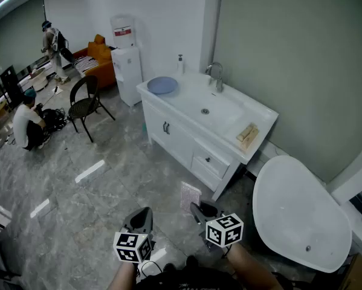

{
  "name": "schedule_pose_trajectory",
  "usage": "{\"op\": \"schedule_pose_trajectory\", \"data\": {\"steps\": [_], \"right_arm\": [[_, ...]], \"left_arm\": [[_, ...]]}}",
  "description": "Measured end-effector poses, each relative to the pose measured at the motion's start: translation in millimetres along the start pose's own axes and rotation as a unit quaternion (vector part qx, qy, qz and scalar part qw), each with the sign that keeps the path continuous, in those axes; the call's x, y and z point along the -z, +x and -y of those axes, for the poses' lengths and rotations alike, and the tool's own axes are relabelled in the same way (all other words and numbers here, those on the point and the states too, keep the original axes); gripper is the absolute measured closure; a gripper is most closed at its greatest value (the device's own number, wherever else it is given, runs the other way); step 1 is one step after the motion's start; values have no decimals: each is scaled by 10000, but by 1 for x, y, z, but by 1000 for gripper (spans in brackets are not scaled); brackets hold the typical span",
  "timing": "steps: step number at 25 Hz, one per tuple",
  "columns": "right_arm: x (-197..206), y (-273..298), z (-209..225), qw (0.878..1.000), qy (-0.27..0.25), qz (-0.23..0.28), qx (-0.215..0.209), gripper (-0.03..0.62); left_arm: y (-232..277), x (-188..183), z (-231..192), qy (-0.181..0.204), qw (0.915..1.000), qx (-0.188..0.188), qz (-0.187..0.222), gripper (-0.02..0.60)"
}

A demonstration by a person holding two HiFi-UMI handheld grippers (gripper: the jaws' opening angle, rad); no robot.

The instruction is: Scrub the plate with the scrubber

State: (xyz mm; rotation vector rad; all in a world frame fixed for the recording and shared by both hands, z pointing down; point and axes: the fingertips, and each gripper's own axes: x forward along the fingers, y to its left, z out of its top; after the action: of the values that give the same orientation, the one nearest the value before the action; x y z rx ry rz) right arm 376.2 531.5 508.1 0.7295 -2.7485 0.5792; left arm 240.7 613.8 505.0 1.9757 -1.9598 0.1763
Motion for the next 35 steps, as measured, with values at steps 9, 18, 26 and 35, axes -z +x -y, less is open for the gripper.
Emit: {"op": "schedule_pose_trajectory", "data": {"steps": [9, 18, 26, 35], "right_arm": [[6, 8, 9, 9999, -44, -126, -35, 520], [5, 8, 23, 9991, 43, -67, -407, 520], [-3, 2, 45, 9966, 119, 61, -816, 520], [5, 19, 65, 9967, 75, -233, -769, 520]], "left_arm": [[15, 1, -7, -49, 9999, 30, -112, 565], [33, 12, 10, -168, 9994, 80, -308, 565], [46, 9, 37, -108, 9997, 87, -186, 565], [59, 13, 22, -253, 9994, -89, -219, 565]]}}
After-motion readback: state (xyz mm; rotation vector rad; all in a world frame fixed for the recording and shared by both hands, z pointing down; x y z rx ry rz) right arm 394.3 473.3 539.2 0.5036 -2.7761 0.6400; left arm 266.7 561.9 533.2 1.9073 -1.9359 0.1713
